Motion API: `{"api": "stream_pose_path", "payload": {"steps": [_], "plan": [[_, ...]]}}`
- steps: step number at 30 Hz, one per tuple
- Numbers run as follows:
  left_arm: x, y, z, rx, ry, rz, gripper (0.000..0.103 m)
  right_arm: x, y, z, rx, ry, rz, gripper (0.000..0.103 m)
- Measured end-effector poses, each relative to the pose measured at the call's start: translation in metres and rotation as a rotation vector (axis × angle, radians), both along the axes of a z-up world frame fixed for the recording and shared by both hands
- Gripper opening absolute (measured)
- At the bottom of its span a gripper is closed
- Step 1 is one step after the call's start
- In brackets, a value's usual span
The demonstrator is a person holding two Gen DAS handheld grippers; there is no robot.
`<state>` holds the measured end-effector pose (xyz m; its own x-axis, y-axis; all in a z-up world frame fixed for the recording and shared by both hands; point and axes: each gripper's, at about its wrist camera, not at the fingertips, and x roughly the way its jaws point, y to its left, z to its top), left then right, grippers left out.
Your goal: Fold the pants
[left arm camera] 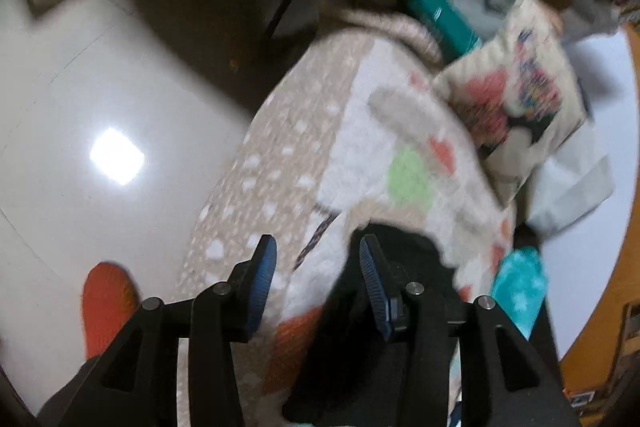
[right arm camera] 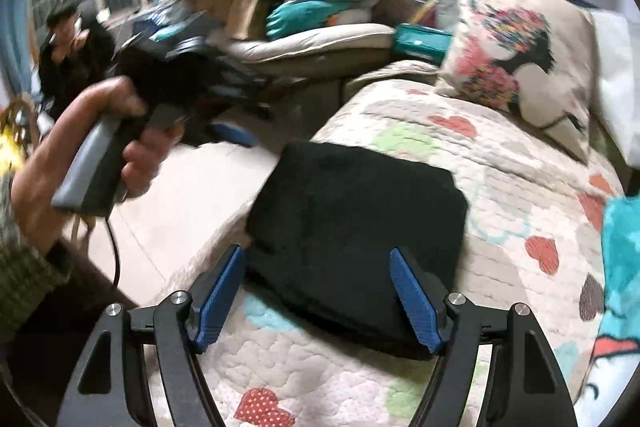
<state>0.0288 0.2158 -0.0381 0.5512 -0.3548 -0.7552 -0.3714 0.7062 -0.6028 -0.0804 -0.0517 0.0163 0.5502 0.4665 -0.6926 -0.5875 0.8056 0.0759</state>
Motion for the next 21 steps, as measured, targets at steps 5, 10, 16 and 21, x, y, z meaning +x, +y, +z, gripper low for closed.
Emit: {"api": "stream_pose_path", "payload": {"steps": [5, 10, 16, 21], "plan": [[0.008, -0.034, -0.006, -0.025, -0.022, -0.130, 0.044, 0.027, -0.011, -0.017, 0.051, 0.098, -0.079, 0.079], [0.026, -0.062, -0.052, 0.066, 0.183, -0.199, 0.059, 0.037, -0.020, -0.038, 0.037, 0.157, -0.123, 0.079], [0.019, -0.032, -0.042, -0.002, 0.126, -0.071, 0.061, 0.041, -0.037, -0.023, 0.070, 0.147, -0.130, 0.079], [-0.001, -0.019, -0.018, -0.012, 0.006, -0.039, 0.061, 0.061, -0.062, -0.010, 0.109, 0.151, -0.188, 0.079]]}}
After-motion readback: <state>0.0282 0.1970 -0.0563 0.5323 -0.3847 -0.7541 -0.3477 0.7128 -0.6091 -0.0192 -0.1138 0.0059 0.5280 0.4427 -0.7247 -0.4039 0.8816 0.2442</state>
